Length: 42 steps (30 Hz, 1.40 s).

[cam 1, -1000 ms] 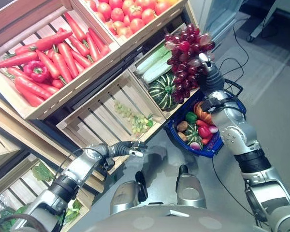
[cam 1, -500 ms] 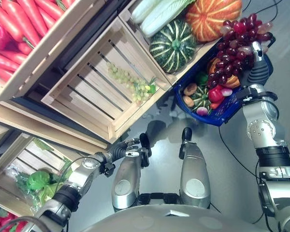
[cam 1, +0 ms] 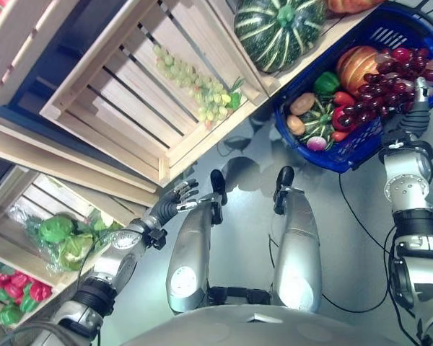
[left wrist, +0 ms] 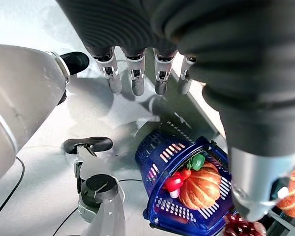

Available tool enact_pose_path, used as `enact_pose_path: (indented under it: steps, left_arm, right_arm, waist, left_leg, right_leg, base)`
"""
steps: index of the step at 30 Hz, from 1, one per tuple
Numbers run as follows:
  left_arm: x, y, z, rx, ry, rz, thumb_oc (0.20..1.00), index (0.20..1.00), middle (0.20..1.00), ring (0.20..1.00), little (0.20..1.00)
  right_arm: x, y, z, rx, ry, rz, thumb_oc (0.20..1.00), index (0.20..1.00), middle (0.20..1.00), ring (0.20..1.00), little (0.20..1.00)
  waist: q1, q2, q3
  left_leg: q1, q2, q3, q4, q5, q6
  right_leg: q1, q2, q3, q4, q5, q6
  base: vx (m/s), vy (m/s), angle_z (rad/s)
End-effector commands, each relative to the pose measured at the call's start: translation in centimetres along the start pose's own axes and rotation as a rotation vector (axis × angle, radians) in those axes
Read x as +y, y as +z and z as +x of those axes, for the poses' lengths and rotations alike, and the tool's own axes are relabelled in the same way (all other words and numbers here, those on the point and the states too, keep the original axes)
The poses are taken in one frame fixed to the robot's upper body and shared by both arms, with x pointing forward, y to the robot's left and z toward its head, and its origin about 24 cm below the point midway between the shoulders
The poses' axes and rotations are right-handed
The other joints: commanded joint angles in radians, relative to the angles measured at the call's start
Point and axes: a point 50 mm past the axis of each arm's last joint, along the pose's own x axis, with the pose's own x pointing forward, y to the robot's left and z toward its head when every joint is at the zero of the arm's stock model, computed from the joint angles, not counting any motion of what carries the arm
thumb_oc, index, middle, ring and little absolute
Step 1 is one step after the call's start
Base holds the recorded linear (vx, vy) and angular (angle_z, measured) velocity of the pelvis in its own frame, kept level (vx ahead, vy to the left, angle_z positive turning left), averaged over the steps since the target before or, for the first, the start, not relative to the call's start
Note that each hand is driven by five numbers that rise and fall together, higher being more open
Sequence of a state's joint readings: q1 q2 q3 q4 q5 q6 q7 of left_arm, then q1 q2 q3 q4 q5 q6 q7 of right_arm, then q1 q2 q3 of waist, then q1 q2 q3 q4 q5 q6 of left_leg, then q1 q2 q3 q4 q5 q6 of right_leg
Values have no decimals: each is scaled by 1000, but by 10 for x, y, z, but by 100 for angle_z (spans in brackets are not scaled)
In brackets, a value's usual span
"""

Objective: Pick up fruits and vegetables into the basket

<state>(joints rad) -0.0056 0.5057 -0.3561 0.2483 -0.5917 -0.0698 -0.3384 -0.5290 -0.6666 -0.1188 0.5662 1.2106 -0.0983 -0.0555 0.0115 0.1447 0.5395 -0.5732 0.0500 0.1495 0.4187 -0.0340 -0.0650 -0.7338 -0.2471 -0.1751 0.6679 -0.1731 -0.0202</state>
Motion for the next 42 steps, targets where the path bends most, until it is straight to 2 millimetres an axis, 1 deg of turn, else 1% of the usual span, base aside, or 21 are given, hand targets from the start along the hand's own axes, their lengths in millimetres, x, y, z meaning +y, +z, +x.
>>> enact_pose_path:
  steps: [1, 8, 10, 12, 13, 14, 16, 17, 19, 20, 23, 24, 25, 31, 33, 35, 36, 37, 40, 41, 42]
  left_arm:
    - [-11, -5, -14, -25, -36, -43, 1000, 1000, 1000, 1000, 1000]
    - [-10, 4, -18, -70, -23, -38, 1000, 1000, 1000, 1000, 1000]
    - [-6, 19, -18, -129, 12, 13, 1000, 1000, 1000, 1000, 1000]
    - [-1, 40, -20, -240, 86, 144, 1000, 1000, 1000, 1000, 1000]
    - [0, 43, -20, -252, 87, 156, 1000, 1000, 1000, 1000, 1000]
    - [1, 59, -21, -321, 94, 209, 1000, 1000, 1000, 1000, 1000]
    - [-1, 74, -23, -383, 86, 242, 1000, 1000, 1000, 1000, 1000]
    - [-3, 92, -25, -454, 73, 283, 1000, 1000, 1000, 1000, 1000]
    - [-3, 97, -26, -474, 71, 295, 1000, 1000, 1000, 1000, 1000]
    - [-4, 107, -27, -517, 59, 318, 1000, 1000, 1000, 1000, 1000]
    - [-5, 123, -27, -576, 64, 373, 1000, 1000, 1000, 1000, 1000]
    - [-5, 127, -27, -591, 62, 389, 1000, 1000, 1000, 1000, 1000]
    - [-6, 133, -27, -619, 70, 428, 1000, 1000, 1000, 1000, 1000]
    - [-11, 161, -34, -783, 166, 669, 1000, 1000, 1000, 1000, 1000]
    - [-11, 162, -35, -792, 172, 682, 1000, 1000, 1000, 1000, 1000]
    - [-14, 176, -41, -901, 250, 841, 1000, 1000, 1000, 1000, 1000]
    - [-14, 180, -42, -918, 268, 869, 1000, 1000, 1000, 1000, 1000]
    - [-15, 181, -42, -924, 279, 895, 1000, 1000, 1000, 1000, 1000]
    - [-16, 191, -46, -1005, 389, 1074, 1000, 1000, 1000, 1000, 1000]
    - [-16, 192, -47, -1013, 403, 1083, 1000, 1000, 1000, 1000, 1000]
    - [-15, 196, -49, -1050, 470, 1183, 1000, 1000, 1000, 1000, 1000]
  right_arm:
    - [1, 63, 10, -183, 23, -1, 200, 200, 200, 200, 200]
    - [-26, 72, 17, -123, -130, -23, 200, 200, 200, 200, 200]
    - [-40, 66, 16, -63, -194, -31, 200, 200, 200, 200, 200]
    - [-50, 58, 13, -7, -248, -50, 200, 200, 200, 200, 200]
    - [-51, 57, 13, 0, -255, -51, 200, 200, 200, 200, 200]
    - [-55, 53, 11, 22, -286, -45, 200, 200, 200, 200, 200]
    - [-64, 51, 7, 37, -310, -30, 200, 200, 200, 200, 200]
    - [-79, 46, 1, 61, -339, -18, 200, 200, 200, 200, 200]
    - [-82, 45, 0, 70, -346, -15, 200, 200, 200, 200, 200]
    - [-88, 42, -3, 83, -358, -5, 200, 200, 200, 200, 200]
    - [-95, 34, -6, 113, -371, -5, 200, 200, 200, 200, 200]
    - [-96, 32, -7, 126, -379, -7, 840, 840, 840, 840, 840]
    - [-98, 29, -8, 137, -397, -3, 1000, 1000, 1000, 1000, 1000]
    - [-99, 30, -9, 77, -394, -23, 1000, 1000, 1000, 1000, 1000]
    - [-99, 29, -9, 74, -394, -29, 1000, 1000, 1000, 1000, 1000]
    - [-95, 30, -10, 12, -422, -193, 1000, 1000, 1000, 1000, 1000]
    - [-93, 31, -10, -1, -419, -239, 1000, 1000, 1000, 1000, 1000]
    - [-91, 30, -9, -4, -418, -263, 1000, 1000, 1000, 1000, 1000]
    - [-75, 30, -9, -62, -417, -510, 1000, 1000, 1000, 1000, 1000]
    - [-73, 29, -9, -67, -415, -526, 1000, 1000, 1000, 1000, 1000]
    - [-71, 25, -14, -75, -435, -651, 1000, 1000, 1000, 1000, 1000]
  waist:
    - [0, 96, -20]
    - [26, 124, -20]
    - [40, 128, -20]
    - [47, 128, -20]
    - [48, 128, -20]
    - [54, 125, -20]
    - [58, 126, -20]
    - [64, 125, -20]
    - [66, 126, -20]
    - [70, 126, -20]
    - [74, 124, -20]
    - [75, 122, -20]
    - [76, 118, -20]
    - [67, 110, -20]
    - [67, 109, -20]
    - [56, 97, -20]
    - [53, 94, -20]
    - [50, 92, -20]
    - [30, 75, -20]
    - [28, 73, -20]
    - [13, 64, -20]
  left_leg:
    - [-31, 6, 27, 72, -78, 24]
    - [-126, -1, 13, 115, -85, 33]
    - [-174, 3, 11, 124, -80, 40]
    - [-207, 4, 4, 134, -78, 44]
    - [-212, 4, 3, 136, -78, 44]
    - [-231, 3, -2, 140, -76, 47]
    - [-248, 3, -7, 146, -78, 51]
    - [-268, -1, -14, 159, -83, 57]
    - [-275, -2, -16, 163, -84, 59]
    - [-287, -5, -21, 167, -85, 62]
    - [-304, -10, -30, 173, -85, 65]
    - [-308, -10, -32, 175, -85, 66]
    - [-312, -11, -34, 177, -85, 67]
    - [-300, -11, -35, 162, -78, 62]
    - [-298, -11, -34, 160, -78, 62]
    - [-271, -13, -33, 141, -73, 59]
    - [-264, -13, -32, 138, -73, 58]
    - [-259, -13, -31, 135, -72, 57]
    - [-226, -12, -24, 113, -64, 50]
    - [-221, -12, -23, 110, -63, 50]
    - [-199, -10, -18, 100, -62, 46]
  right_leg:
    - [-3, 23, -28, 94, -84, 32]
    - [-96, 14, -21, 155, -101, 19]
    - [-141, 10, -23, 162, -95, 19]
    - [-172, 10, -22, 170, -92, 21]
    - [-177, 11, -22, 171, -91, 21]
    - [-190, 13, -23, 169, -88, 20]
    - [-204, 11, -24, 174, -88, 19]
    - [-220, 13, -24, 184, -88, 19]
    - [-225, 13, -24, 187, -88, 19]
    - [-236, 14, -24, 190, -86, 20]
    - [-249, 16, -25, 193, -82, 21]
    - [-251, 18, -24, 193, -81, 21]
    - [-253, 20, -25, 192, -79, 22]
    - [-238, 30, -24, 167, -68, 28]
    - [-236, 30, -24, 165, -68, 28]
    - [-212, 40, -24, 142, -58, 31]
    - [-205, 42, -25, 136, -57, 32]
    - [-200, 43, -25, 132, -55, 33]
    - [-166, 55, -21, 97, -42, 38]
    - [-162, 56, -21, 92, -41, 38]
    - [-141, 61, -18, 75, -36, 43]
  base:
    - [-25, -74, 8]
    - [-26, -89, 9]
    - [-68, -171, 6]
    - [-49, -138, 8]
    - [-39, -142, 10]
    - [-27, -117, 8]
    - [-26, -139, 8]
    - [-20, -124, 9]
    - [-17, -84, 8]
    - [-23, -84, 5]
    - [-25, -74, 3]
    - [-30, -84, 5]
    - [-23, -58, 5]
    - [-12, -15, 3]
    - [0, 0, 0]
    - [-39, 26, -6]
    - [-25, 28, -5]
    - [-17, 43, -3]
    - [-24, 80, -8]
    - [-28, 118, -16]
    - [-16, 125, -21]
